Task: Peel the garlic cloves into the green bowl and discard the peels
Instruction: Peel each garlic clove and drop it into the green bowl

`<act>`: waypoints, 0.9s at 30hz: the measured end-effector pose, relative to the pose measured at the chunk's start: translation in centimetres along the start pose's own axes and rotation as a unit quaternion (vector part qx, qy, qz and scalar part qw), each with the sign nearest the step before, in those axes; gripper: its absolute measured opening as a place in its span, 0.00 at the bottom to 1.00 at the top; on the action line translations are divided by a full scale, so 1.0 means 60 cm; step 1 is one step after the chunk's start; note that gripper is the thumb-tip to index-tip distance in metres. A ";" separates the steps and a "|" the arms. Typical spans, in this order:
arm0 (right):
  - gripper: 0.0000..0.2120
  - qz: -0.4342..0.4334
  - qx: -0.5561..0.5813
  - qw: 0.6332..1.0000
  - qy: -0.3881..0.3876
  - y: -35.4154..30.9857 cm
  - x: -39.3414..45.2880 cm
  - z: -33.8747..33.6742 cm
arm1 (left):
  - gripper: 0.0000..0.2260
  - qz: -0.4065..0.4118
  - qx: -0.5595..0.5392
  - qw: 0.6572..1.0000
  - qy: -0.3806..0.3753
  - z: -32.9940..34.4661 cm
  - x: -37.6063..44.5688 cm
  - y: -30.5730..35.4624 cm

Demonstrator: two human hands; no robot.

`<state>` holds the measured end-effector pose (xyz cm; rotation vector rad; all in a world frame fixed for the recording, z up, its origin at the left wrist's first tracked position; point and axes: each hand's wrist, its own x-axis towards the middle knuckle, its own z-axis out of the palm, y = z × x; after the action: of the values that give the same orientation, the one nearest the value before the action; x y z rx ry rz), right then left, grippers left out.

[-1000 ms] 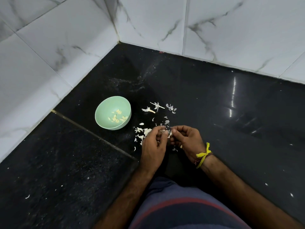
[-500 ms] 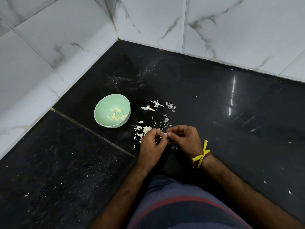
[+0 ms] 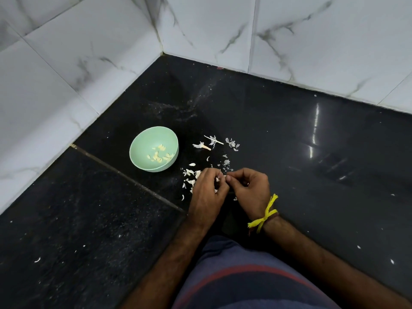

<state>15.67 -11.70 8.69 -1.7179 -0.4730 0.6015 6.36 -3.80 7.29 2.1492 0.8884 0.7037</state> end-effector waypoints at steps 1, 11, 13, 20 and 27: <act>0.03 0.023 0.066 0.997 -0.022 -0.004 0.001 -0.004 | 0.08 0.004 -0.006 1.000 0.008 -0.002 0.000 0.002; 0.10 0.253 0.385 0.875 -0.150 -0.031 0.015 -0.027 | 0.08 0.039 -0.019 0.999 0.012 -0.022 0.013 0.014; 0.10 0.266 0.390 0.868 -0.152 -0.030 0.018 -0.028 | 0.07 0.052 -0.004 0.999 -0.004 -0.025 0.014 0.012; 0.15 0.238 0.370 0.879 -0.185 -0.012 0.024 -0.033 | 0.08 0.070 0.024 0.996 -0.057 -0.031 0.011 0.006; 0.14 0.167 0.330 0.904 -0.216 -0.006 0.027 -0.038 | 0.08 0.056 0.022 0.994 -0.087 -0.041 0.015 0.009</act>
<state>18.35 -12.41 9.23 -1.0070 -0.2299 1.2490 5.44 -2.44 9.39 2.2735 0.7029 0.5453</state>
